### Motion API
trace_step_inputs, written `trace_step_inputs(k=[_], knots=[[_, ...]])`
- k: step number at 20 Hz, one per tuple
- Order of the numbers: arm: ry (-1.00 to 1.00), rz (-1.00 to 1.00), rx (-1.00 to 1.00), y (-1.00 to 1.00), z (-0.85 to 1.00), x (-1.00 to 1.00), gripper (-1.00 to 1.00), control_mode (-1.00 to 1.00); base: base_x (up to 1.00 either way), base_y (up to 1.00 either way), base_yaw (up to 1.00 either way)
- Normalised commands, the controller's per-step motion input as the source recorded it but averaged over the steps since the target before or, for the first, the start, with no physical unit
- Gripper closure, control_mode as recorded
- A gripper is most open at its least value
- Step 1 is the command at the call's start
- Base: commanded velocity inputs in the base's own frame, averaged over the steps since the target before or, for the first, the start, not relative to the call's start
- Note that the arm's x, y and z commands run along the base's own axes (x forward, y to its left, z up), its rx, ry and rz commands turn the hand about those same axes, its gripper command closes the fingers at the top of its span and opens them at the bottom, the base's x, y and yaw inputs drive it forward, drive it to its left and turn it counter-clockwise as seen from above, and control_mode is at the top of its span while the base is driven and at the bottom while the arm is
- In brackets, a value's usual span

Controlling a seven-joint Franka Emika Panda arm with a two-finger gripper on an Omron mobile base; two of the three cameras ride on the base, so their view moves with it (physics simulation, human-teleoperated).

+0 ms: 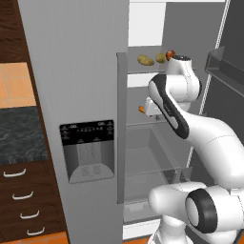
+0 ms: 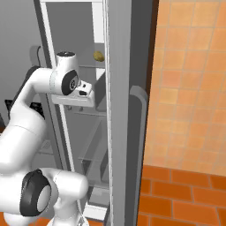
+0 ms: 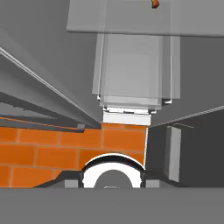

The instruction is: Place one potato and one chicken drumstick in each tupperware on the nearby counter, to pack two identical lunches.

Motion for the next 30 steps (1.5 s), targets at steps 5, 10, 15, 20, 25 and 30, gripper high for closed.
trace_step_inputs(k=[5, 10, 15, 20, 25, 30], knots=[[-0.25, 0.00, 0.00, -0.06, 0.28, -0.14, -1.00, -1.00, 0.00, 0.00, 0.00], [-0.42, -0.05, -0.05, -0.06, 0.60, -0.16, -1.00, -1.00, 0.00, 0.00, 0.00], [-0.48, -0.03, -0.07, -0.15, 0.53, -0.25, -1.00, -1.00, 0.00, 0.00, 0.00], [-0.20, -0.06, 0.06, -0.18, 0.62, -0.02, -1.00, -1.00, 0.00, 0.00, 0.00], [-0.05, -0.13, 0.09, -0.01, 0.36, 0.02, -1.00, -1.00, 0.00, 0.00, 0.00], [0.00, -0.11, 0.01, -0.04, 0.36, 0.29, -1.00, -1.00, 0.00, 0.00, 0.00]])
